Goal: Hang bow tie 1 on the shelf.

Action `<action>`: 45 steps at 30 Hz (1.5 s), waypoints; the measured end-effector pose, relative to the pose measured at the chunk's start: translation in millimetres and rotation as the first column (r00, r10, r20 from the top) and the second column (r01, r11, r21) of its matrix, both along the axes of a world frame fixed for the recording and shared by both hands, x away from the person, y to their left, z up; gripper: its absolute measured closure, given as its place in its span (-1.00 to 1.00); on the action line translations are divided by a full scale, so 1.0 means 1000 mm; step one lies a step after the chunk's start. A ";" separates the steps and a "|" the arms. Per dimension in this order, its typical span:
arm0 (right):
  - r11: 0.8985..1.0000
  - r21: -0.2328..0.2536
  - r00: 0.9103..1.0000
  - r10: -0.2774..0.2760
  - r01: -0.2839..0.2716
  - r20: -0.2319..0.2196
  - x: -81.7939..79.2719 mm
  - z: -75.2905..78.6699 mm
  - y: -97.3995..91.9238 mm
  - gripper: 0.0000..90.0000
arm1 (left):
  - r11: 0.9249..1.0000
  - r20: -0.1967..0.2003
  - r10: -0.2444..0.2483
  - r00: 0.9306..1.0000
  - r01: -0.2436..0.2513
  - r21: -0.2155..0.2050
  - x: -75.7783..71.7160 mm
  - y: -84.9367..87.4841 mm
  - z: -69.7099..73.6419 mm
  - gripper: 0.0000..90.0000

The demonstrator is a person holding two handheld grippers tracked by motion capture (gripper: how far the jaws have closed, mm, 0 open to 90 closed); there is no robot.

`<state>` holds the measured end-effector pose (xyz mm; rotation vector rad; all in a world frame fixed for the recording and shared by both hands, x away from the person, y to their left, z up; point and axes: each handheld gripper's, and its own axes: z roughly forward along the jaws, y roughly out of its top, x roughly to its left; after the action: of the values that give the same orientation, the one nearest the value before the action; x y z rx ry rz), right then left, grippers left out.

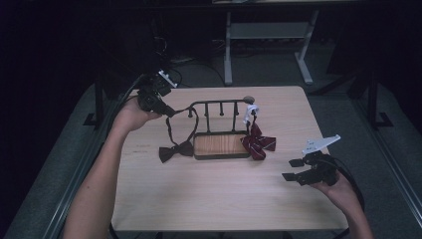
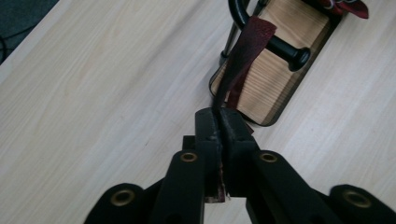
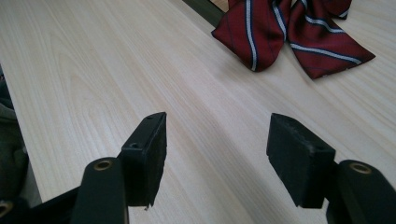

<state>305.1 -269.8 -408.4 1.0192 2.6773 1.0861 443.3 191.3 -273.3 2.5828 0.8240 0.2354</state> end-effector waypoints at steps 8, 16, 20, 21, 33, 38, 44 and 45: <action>1.000 -0.002 1.000 -0.001 0.001 -0.012 0.002 -0.002 -0.001 -0.16 | 0.999 0.004 0.019 1.000 -0.019 0.048 -0.005 0.004 -0.003 0.67; 1.000 -0.009 1.000 0.000 0.000 -0.012 0.004 -0.003 -0.001 -0.17 | 1.000 -0.003 0.019 1.000 -0.019 0.025 -0.012 0.013 -0.007 0.66; 1.000 -0.005 1.000 -0.015 0.015 -0.018 0.003 -0.003 -0.005 -0.19 | 1.000 -0.006 0.017 1.000 -0.017 0.022 -0.013 0.015 -0.008 0.64; 1.000 -0.003 1.000 -0.021 0.021 -0.015 0.004 -0.003 -0.006 -0.19 | 1.000 -0.012 0.011 1.000 -0.011 0.010 -0.015 0.016 -0.009 0.63; 0.999 0.006 0.999 -0.052 0.052 -0.013 0.004 -0.001 -0.017 -0.23 | 1.000 -0.030 0.002 1.000 -0.002 0.000 -0.025 0.025 -0.023 0.60; 0.998 0.010 0.998 -0.063 0.063 -0.020 0.005 -0.002 -0.020 -0.23 | 1.000 -0.027 0.008 1.000 -0.008 -0.004 -0.028 0.032 -0.029 0.58; 0.998 0.007 0.998 -0.061 0.062 -0.028 0.006 -0.004 -0.021 -0.23 | 1.000 -0.030 0.009 1.000 -0.009 -0.012 -0.035 0.038 -0.037 0.55; 0.998 0.008 0.998 -0.061 0.062 -0.028 0.006 -0.005 -0.020 -0.23 | 1.000 -0.028 0.011 1.000 -0.011 -0.016 -0.036 0.038 -0.038 0.54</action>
<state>311.3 -290.2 -413.0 1.1188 2.6459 1.0816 407.6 229.6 -311.5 2.5723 0.8466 0.1960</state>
